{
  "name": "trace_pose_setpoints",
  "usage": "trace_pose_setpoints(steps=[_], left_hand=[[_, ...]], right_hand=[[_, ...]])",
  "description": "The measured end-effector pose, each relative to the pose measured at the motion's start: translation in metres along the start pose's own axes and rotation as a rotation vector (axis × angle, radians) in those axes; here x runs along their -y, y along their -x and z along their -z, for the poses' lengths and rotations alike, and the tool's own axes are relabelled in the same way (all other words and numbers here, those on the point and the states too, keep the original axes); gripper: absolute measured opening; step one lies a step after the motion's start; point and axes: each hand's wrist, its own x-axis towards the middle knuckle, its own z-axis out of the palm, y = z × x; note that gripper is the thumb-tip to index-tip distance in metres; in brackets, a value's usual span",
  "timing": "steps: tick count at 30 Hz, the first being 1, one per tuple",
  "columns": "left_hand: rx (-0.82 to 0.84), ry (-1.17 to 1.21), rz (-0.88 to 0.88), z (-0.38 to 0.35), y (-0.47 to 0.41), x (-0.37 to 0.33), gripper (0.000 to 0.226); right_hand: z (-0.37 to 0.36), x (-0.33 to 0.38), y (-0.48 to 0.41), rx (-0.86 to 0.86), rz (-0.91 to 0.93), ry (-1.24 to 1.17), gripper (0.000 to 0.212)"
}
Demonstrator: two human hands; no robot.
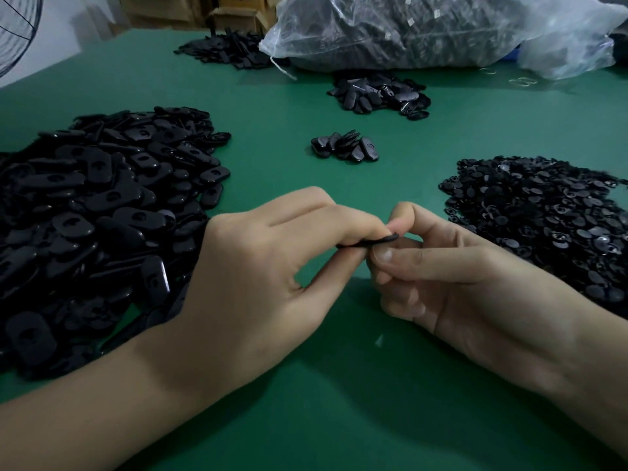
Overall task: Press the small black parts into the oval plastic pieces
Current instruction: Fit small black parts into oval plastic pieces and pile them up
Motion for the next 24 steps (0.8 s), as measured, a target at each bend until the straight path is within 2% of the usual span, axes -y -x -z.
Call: trace_pose_setpoints(steps=[3, 7, 11, 14, 17, 20, 24], left_hand=[[0.007, 0.056, 0.064, 0.000, -0.001, 0.007, 0.013], [0.032, 0.152, 0.174, 0.000, -0.003, 0.008, 0.018], [0.071, 0.294, 0.308, -0.003, -0.001, 0.013, 0.018], [0.101, 0.324, 0.338, -0.004, -0.002, 0.016, 0.038], [0.205, 0.302, 0.279, -0.005, -0.002, 0.016, 0.059], [0.265, 0.329, 0.288, -0.003, -0.005, 0.016, 0.059], [0.226, 0.329, 0.343, 0.002, -0.016, 0.020, 0.053]], right_hand=[[-0.002, -0.003, 0.000, -0.063, 0.129, 0.124, 0.017], [-0.002, -0.007, -0.001, -0.156, 0.338, 0.479, 0.010], [0.000, -0.009, -0.002, -0.233, 0.420, 0.615, 0.010], [0.002, -0.011, -0.004, -0.292, 0.395, 0.598, 0.015], [0.004, -0.010, -0.005, -0.304, 0.346, 0.541, 0.019], [0.005, -0.009, -0.006, -0.285, 0.329, 0.525, 0.020], [0.008, -0.012, -0.009, -0.286, 0.335, 0.491, 0.008]])
